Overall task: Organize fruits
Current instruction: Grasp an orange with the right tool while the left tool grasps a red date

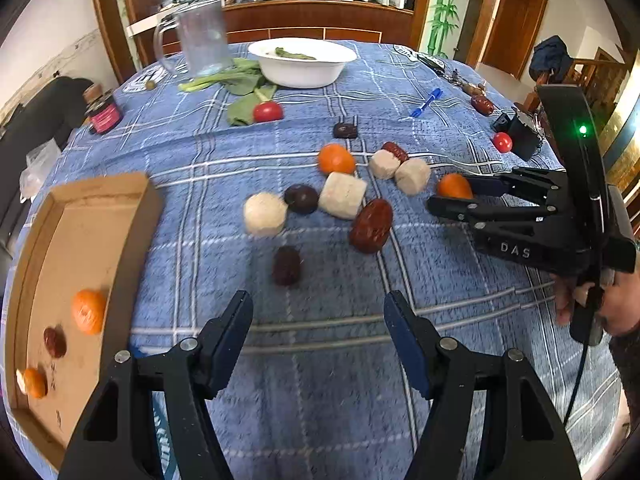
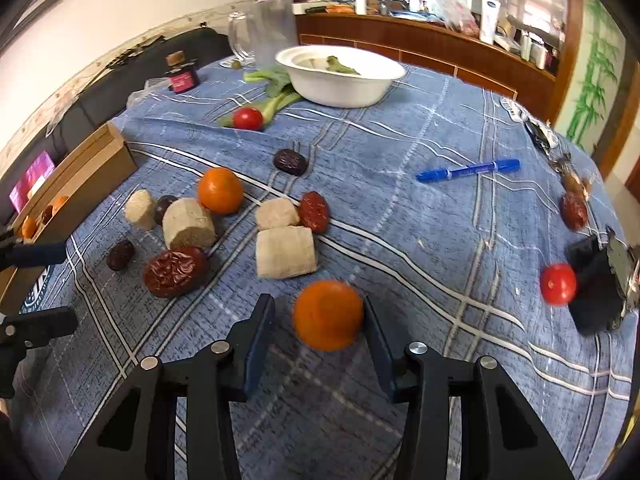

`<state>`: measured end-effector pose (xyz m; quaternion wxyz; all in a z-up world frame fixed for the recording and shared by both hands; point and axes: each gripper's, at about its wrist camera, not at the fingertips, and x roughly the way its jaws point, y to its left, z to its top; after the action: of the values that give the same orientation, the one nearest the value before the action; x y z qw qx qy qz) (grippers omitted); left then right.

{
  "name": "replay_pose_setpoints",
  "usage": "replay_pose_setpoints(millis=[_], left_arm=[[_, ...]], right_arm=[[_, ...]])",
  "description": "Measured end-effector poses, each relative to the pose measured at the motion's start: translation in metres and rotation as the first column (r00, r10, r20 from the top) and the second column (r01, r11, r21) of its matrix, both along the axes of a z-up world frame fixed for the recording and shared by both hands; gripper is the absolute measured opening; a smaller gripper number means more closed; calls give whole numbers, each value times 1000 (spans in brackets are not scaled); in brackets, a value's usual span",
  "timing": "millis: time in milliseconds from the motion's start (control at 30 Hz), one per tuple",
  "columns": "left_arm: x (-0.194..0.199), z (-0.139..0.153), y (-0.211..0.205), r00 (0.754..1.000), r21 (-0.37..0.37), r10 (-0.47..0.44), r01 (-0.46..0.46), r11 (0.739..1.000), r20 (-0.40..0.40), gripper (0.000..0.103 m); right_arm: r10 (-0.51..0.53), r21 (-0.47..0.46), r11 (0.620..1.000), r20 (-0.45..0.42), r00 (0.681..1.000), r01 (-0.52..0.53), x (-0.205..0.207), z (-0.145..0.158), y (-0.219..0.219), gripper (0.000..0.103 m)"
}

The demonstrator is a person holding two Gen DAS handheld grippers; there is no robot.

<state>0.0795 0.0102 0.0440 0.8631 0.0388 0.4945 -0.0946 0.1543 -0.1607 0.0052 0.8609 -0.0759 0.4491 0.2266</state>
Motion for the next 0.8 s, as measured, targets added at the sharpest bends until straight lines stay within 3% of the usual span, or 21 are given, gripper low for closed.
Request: replay_pose_setpoints(millis=[33,100,200,400,467,533,800], left_arm=[[4,-2,-3,1000,1,-2,2,1000,-5,67],[12,-5,-8,1000,-17,-7,6,1000,-20,67],[24,-10,-18,999,-25,-17,16,1000,-32,67],[44,-21,-44,997,-49,-60,58,997,-56,67],[50,-29,-47,995,-68,-64,59,996,-77,56],[50,-30,-47,996,-84,-66,61,995,-53,26],[31,-24,-37,992,-144,-103,93,985,-67,25]], right_arm=[[-24,15,1000,-1,1000,24,2,2,-2,34],[-40,78,996,-20,999,41,4,4,-7,34],[-51,39,998,-16,999,52,3,3,-1,34],[-139,107,984,-49,989,144,-19,11,-24,34],[-157,123,979,-55,986,163,-31,14,-31,34],[-180,131,974,-53,982,185,-42,17,-36,34],[-262,130,955,-47,964,266,-87,21,-42,34]])
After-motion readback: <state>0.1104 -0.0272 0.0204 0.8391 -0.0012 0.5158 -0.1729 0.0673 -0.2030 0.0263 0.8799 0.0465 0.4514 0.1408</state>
